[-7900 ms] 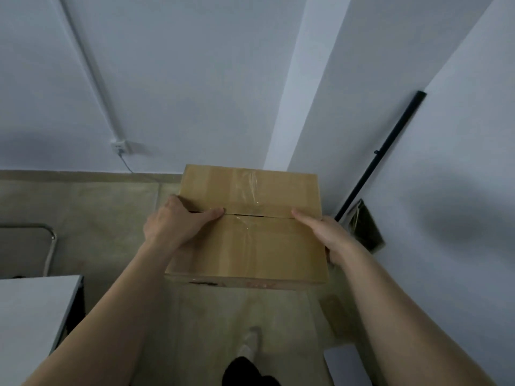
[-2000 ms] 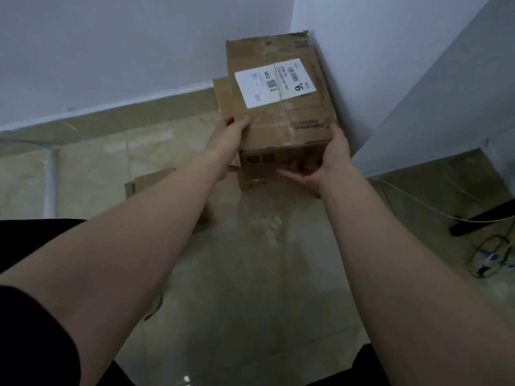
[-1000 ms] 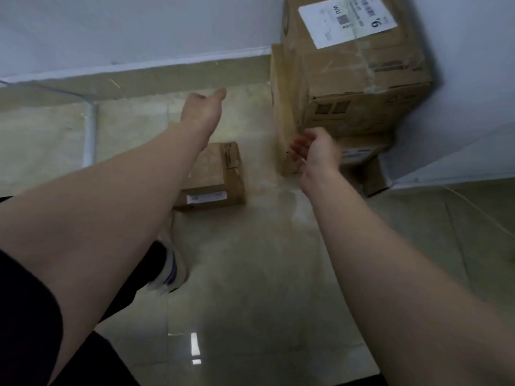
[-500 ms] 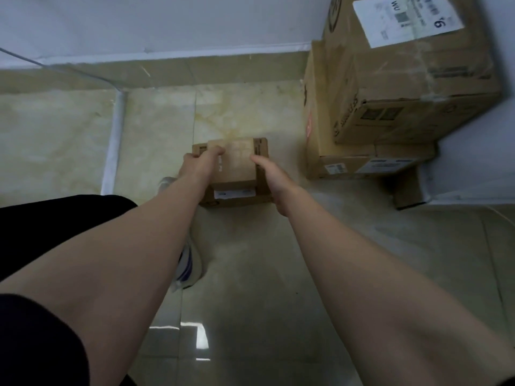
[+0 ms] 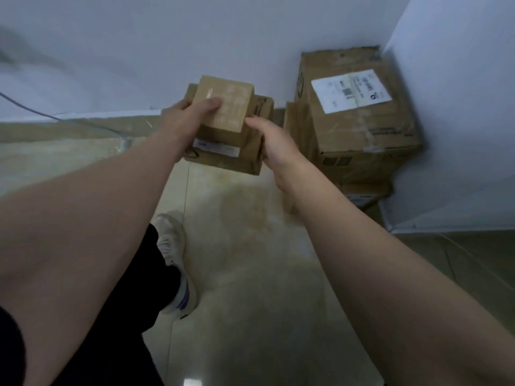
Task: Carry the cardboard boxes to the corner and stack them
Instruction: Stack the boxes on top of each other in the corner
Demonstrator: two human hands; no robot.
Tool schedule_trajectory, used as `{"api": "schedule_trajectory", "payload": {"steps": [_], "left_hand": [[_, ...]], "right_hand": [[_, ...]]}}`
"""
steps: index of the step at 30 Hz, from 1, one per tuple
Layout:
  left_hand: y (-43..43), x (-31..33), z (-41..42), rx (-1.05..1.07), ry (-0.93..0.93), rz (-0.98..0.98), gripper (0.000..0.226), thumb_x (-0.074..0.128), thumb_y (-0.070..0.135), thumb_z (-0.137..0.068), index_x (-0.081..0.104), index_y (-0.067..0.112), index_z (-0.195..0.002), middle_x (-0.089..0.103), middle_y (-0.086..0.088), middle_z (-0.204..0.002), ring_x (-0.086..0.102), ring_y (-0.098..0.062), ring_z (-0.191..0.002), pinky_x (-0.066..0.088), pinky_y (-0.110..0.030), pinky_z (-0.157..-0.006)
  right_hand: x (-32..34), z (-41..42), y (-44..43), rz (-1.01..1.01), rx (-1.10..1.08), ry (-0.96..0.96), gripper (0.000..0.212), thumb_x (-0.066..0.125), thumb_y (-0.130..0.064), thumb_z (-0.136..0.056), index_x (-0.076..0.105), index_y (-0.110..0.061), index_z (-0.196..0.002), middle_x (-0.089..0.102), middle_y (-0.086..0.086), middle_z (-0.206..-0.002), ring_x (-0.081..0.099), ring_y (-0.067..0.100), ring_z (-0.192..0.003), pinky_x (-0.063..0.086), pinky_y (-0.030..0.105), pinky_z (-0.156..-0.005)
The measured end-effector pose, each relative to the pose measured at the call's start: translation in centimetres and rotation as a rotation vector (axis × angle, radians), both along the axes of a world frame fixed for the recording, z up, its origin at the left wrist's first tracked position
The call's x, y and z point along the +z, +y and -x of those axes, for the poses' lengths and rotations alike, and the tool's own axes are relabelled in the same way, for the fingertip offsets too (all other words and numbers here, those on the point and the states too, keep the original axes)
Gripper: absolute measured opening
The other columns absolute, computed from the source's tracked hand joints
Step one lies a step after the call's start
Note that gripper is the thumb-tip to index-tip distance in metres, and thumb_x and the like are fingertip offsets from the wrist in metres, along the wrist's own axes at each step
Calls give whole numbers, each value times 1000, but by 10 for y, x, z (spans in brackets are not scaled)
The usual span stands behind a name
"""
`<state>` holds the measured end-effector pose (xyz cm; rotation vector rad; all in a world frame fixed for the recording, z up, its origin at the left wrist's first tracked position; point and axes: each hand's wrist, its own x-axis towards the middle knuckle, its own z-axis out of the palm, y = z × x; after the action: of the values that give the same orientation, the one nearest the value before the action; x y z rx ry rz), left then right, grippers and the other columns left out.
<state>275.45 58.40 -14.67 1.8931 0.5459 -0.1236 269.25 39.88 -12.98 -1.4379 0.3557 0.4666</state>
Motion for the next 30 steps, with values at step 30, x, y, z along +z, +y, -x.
{"api": "schedule_trajectory", "payload": {"steps": [30], "left_hand": [[-221, 66, -120, -566, -309, 209, 42, 78, 54, -70, 74, 17, -88, 72, 3, -87, 69, -10, -78, 54, -22, -67]], "right_hand": [[71, 8, -138, -11, -690, -139, 3, 62, -32, -97, 64, -34, -96, 73, 7, -122, 69, 29, -111, 54, 53, -104]]}}
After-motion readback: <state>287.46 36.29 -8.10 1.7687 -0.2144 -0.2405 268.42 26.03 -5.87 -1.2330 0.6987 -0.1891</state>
